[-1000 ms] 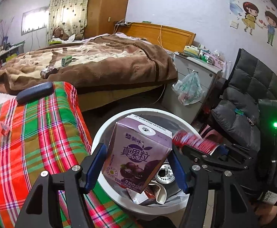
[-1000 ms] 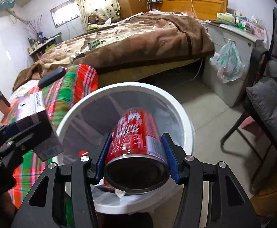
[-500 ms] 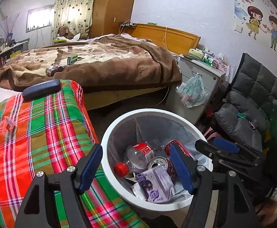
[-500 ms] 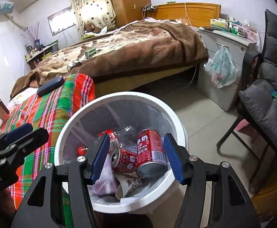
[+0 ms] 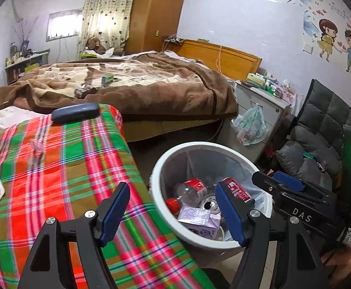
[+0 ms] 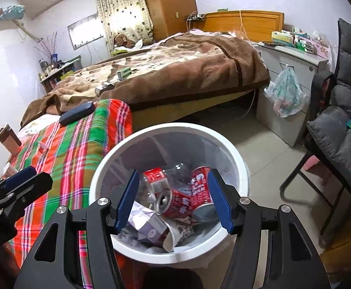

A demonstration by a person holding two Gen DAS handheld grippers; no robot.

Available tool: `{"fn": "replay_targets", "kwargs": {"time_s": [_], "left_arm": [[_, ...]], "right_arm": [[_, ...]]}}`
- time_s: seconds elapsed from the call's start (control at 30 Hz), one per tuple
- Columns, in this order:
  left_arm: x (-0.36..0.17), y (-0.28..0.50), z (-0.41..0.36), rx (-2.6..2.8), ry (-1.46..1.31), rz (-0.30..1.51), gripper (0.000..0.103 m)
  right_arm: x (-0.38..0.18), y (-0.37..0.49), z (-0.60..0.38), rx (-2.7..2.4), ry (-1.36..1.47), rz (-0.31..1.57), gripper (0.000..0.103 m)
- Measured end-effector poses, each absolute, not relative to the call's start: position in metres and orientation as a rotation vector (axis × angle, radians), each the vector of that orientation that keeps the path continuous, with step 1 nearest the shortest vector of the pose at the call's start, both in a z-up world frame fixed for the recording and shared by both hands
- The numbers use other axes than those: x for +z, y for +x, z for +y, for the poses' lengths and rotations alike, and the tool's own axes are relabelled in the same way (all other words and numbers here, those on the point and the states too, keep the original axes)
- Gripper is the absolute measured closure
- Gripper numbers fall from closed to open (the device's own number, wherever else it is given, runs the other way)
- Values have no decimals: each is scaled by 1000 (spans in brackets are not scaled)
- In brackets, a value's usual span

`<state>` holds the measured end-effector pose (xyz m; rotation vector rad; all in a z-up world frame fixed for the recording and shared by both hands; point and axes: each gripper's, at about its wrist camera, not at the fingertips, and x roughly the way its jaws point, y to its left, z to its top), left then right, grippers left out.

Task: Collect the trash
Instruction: 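Move both tools back toward the white yogurt cup and clear plastic cup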

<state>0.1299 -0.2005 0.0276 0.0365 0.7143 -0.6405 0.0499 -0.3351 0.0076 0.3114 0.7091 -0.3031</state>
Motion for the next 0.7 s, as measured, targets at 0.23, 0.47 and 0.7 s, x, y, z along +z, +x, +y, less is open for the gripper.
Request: {"fn": "replay_targets", "kwargs": {"time_s": [0.23, 0.47, 0.7], "left_arm": [[31, 127, -166, -575, 12, 700, 30], [30, 127, -126, -501, -4, 690, 30], [28, 132, -84, -418, -25, 685, 30]], "right_arm": [[11, 55, -315, -261, 295, 700, 43], [14, 64, -290, -204, 275, 691, 43], [16, 76, -261, -126, 249, 688, 43]]}}
